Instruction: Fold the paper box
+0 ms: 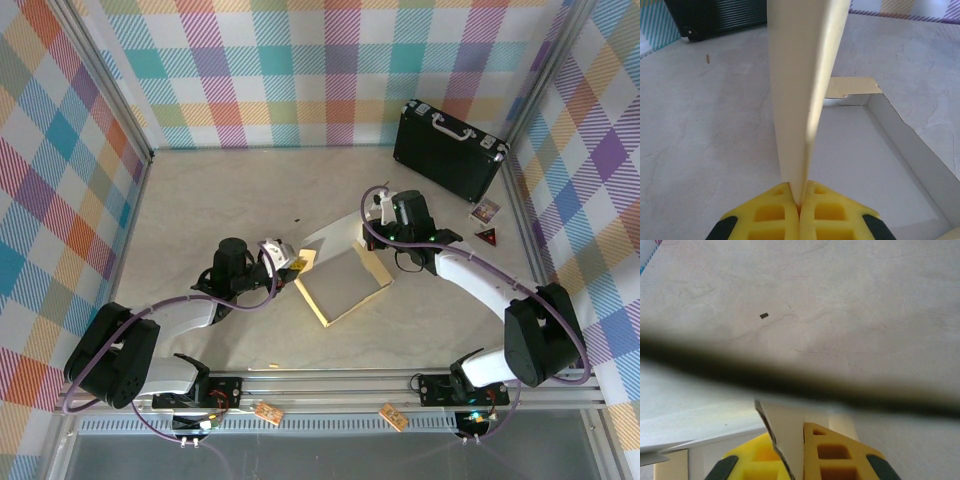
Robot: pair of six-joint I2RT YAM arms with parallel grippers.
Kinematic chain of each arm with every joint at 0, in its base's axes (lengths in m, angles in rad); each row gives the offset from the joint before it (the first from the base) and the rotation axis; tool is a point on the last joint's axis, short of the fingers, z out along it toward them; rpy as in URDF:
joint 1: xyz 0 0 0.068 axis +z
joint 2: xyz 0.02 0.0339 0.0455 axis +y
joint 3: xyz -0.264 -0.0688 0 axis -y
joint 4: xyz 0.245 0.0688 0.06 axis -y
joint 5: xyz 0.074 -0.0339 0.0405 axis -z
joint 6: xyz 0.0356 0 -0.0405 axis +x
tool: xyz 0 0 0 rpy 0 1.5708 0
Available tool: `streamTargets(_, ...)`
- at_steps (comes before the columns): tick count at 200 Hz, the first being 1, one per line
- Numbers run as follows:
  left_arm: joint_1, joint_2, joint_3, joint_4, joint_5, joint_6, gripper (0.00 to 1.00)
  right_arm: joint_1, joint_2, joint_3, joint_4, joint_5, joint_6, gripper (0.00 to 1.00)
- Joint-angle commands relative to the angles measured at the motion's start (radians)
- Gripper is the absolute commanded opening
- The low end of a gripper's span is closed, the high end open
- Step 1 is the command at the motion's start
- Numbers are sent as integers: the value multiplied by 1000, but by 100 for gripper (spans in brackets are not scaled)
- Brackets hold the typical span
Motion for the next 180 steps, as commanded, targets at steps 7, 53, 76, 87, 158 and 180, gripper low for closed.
streamTargets(7, -13, -34, 7, 72, 55, 71, 0, 41, -44, -7, -19, -171, -20, 23)
streamTargets(53, 4, -89, 76, -182, 53, 225, 0, 34, -132, -21, -24, -98, -171, 68)
streamTargets(76, 62, -86, 126, -278, 124, 266, 0, 32, -202, -60, 0, -76, -199, 79)
streamTargets(87, 85, -77, 148, -305, 152, 277, 0, 33, -246, -85, 7, -77, -208, 82)
streamTargets(158, 204, 35, 301, -552, 432, 486, 0, 20, -678, -245, -73, 464, -174, 84)
streamTargets(180, 233, 60, 333, -619, 501, 538, 0, -79, -669, -314, -44, 480, -108, 82)
